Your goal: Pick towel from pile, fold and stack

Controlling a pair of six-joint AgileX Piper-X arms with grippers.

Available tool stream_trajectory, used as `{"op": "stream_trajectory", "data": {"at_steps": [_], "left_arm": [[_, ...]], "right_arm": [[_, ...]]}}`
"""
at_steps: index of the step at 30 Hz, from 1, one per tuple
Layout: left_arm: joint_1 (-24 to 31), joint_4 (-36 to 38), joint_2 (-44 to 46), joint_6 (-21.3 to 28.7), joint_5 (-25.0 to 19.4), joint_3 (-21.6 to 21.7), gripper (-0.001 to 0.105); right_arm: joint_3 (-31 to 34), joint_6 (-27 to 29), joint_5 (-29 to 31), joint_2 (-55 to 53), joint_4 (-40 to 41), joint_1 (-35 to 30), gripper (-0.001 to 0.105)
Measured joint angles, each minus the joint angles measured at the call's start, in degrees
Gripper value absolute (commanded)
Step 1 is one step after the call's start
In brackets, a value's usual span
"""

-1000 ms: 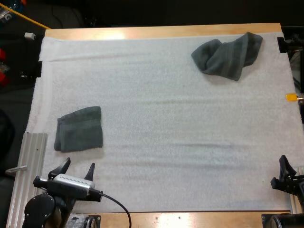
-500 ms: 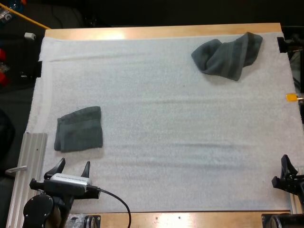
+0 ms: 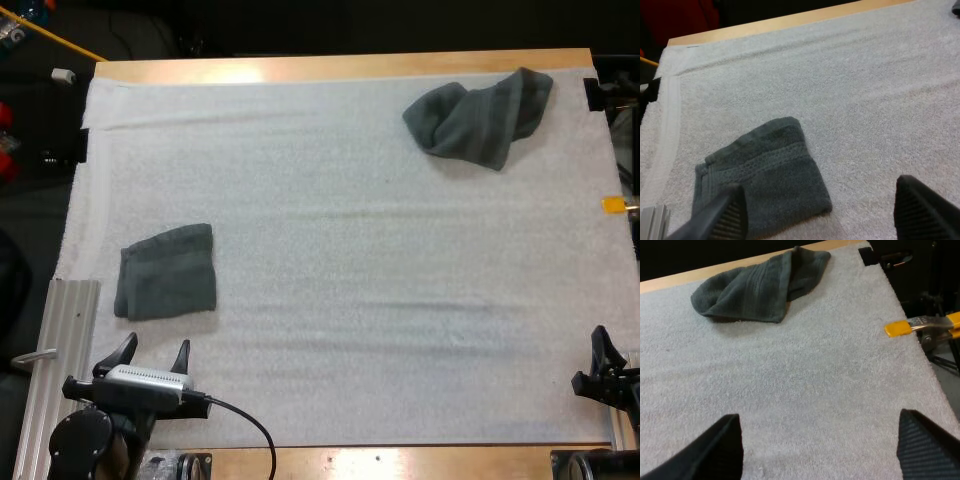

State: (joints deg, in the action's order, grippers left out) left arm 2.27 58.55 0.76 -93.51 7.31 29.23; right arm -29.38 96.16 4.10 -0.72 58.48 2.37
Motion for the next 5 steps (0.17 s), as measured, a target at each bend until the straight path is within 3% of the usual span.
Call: {"op": "stream_trajectory", "data": {"at_steps": [5], "left_arm": [[0.00, 0.00, 0.00, 0.00, 0.00, 0.00, 0.059]], "right_arm": [[0.00, 0.00, 0.00, 0.00, 0.00, 0.00, 0.063]]}}
